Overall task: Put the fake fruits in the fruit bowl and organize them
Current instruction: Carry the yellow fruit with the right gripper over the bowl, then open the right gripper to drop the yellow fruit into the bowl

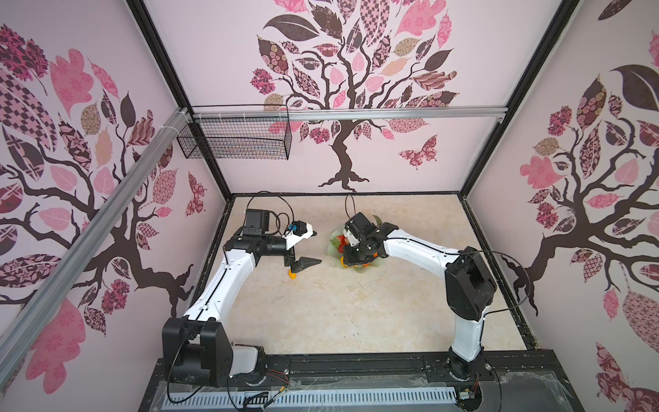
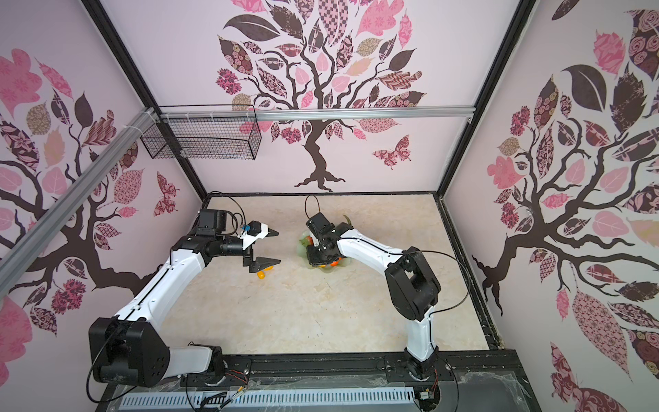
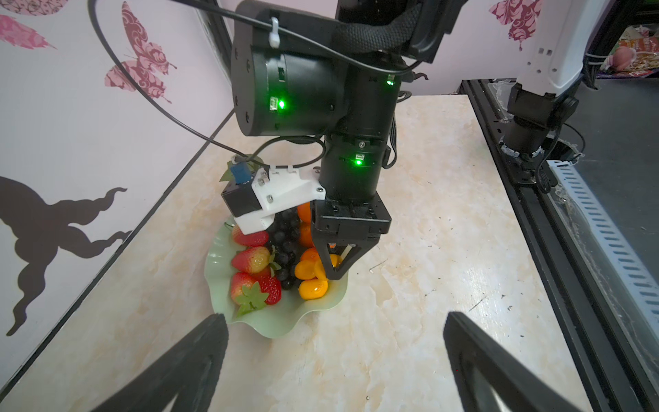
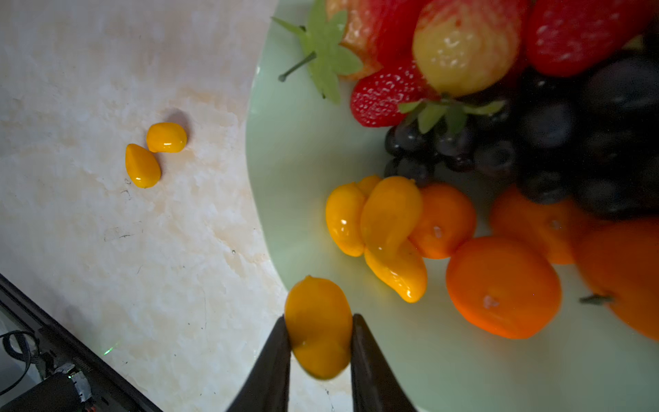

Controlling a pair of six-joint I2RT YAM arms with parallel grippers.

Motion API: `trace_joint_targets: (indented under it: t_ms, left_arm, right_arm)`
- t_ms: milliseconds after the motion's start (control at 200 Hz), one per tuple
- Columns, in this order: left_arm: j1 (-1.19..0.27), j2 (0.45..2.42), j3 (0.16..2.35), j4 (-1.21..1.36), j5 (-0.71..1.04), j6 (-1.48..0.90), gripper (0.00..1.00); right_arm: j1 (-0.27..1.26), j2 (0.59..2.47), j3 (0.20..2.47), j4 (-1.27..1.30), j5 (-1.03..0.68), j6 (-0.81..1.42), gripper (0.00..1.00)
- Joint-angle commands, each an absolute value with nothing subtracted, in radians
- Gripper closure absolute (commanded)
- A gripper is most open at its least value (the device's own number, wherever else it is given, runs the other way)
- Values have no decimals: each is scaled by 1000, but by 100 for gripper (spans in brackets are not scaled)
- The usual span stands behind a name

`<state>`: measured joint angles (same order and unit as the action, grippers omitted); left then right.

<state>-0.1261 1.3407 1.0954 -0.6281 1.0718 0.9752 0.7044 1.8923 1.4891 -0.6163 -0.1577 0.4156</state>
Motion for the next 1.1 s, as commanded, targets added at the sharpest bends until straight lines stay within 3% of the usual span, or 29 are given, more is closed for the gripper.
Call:
trace_joint_targets:
  t_ms: [0, 350, 1095]
  left_arm:
    - [-157, 1363, 1068, -610, 1041, 965, 1]
    - [-270, 1395, 1079, -655, 980, 989, 1]
    - [-273, 1379, 1078, -665, 948, 997, 1]
  right_arm:
    - [689, 1814, 1462, -610, -131, 407, 72]
    - [667, 1820, 1405, -623, -42, 391, 71]
    - [663, 1832, 1414, -627, -16, 390, 62]
